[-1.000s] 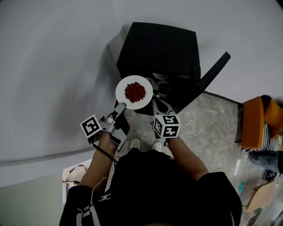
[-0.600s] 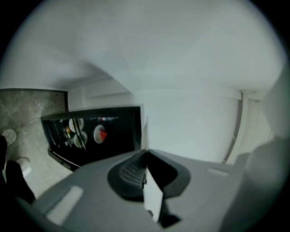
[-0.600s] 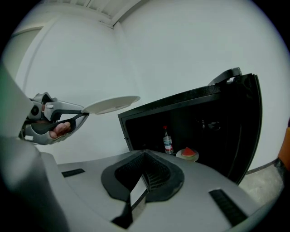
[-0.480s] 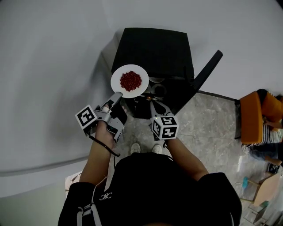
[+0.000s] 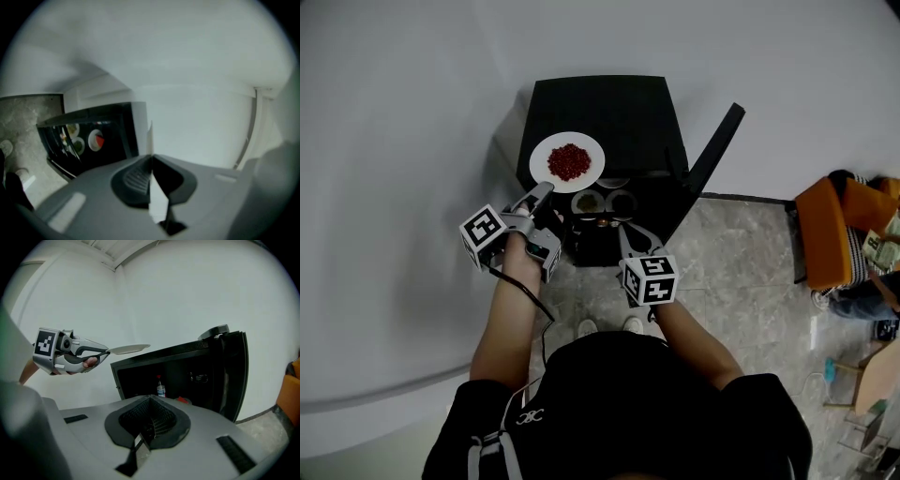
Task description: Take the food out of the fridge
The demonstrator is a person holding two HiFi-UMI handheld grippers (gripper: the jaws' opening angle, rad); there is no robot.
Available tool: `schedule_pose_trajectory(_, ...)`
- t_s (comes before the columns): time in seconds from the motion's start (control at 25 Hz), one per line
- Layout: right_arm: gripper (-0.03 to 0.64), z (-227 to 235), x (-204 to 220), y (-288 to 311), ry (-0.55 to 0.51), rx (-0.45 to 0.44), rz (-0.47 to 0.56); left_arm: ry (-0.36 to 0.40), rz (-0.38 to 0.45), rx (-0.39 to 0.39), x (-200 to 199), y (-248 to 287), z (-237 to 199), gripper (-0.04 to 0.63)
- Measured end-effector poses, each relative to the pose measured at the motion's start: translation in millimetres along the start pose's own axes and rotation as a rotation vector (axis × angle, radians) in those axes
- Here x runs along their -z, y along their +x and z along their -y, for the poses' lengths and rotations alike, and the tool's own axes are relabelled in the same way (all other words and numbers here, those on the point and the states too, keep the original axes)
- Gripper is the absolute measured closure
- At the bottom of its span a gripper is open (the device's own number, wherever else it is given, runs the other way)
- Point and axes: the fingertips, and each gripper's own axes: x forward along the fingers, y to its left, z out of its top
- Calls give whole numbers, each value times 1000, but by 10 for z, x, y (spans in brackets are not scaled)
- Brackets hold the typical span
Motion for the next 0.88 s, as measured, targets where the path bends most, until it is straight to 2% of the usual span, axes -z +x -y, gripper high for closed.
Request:
schedule_pose_trajectory(0.28,624,153,-9,-10,16,36,-3,1,25,-39,-134,259,-68,586)
schedule_pose_trajectory(0.56,624,122,-9,-5,14,34,-5,21,69,-74,-215,285,-104,584)
schedule_pose_trajectory(0.68,624,121,-34,27,14,25,-5,82,90,-157,-248,272,-171,577)
schedule_pose_trajectory(0.88,624,70,-2,86,9,3,-16,262,130,-258,-377,228,-215,512)
